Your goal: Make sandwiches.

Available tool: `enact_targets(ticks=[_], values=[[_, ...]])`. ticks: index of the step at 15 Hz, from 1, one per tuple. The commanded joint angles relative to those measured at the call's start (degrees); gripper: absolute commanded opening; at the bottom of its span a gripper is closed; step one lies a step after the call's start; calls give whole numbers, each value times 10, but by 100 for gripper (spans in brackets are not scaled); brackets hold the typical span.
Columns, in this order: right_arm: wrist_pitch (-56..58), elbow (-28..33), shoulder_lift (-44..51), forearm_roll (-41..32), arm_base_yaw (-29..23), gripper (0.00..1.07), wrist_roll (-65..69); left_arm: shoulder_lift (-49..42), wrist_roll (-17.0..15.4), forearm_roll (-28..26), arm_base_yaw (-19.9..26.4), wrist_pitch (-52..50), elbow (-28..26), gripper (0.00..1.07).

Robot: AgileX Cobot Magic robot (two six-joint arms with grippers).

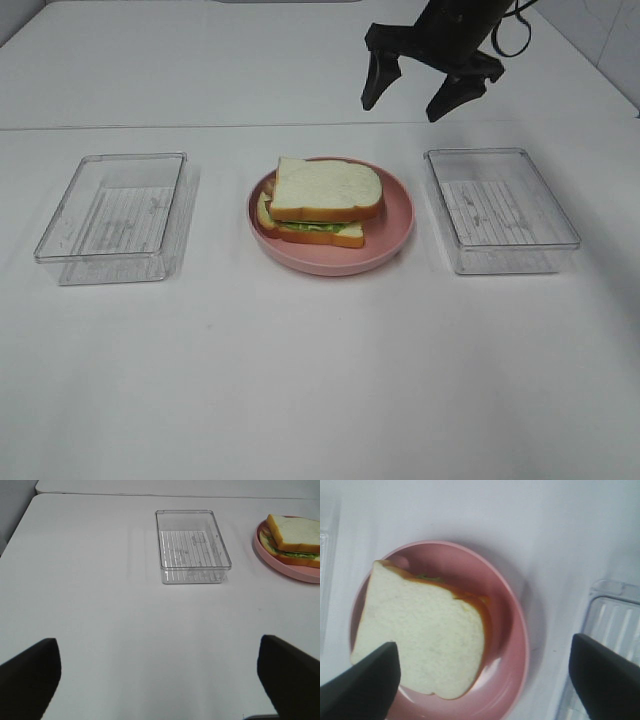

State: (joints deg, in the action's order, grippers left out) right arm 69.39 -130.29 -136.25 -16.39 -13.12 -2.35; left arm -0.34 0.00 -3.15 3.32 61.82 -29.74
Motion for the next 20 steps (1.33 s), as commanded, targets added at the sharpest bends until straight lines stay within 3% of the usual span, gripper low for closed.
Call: enact_targets(ticks=[1, 3, 6, 8, 10, 11, 13, 14, 15, 19, 20], values=[[71, -5, 32, 107, -1, 89, 23, -11, 0, -3, -1, -5, 1, 100], [71, -5, 52, 144, 22, 89, 27, -11, 0, -3, -1, -5, 1, 100], [71, 43, 86, 175, 91, 89, 23, -11, 0, -3, -1, -5, 1, 100], [71, 174, 156, 184, 142, 89, 40, -11, 0, -3, -1, -5, 1, 100], [71, 272, 227, 189, 152, 89, 43, -11, 0, -3, -1, -5, 1, 100], [68, 383, 323, 202, 148, 89, 36, -11, 0, -3, 3, -5, 1, 100], [8, 524, 462, 207, 128, 89, 23, -11, 0, -3, 3, -5, 1, 100], [-16, 561, 504, 208, 120, 89, 23, -11, 0, -3, 3, -5, 1, 100], [-94, 693, 656, 202, 87, 89, 28, -11, 0, -3, 3, -5, 1, 100], [-164, 865, 870, 149, 70, 89, 33, -11, 0, -3, 3, -5, 1, 100], [-167, 956, 1000, 154, 70, 89, 33, -11, 0, -3, 3, -5, 1, 100]])
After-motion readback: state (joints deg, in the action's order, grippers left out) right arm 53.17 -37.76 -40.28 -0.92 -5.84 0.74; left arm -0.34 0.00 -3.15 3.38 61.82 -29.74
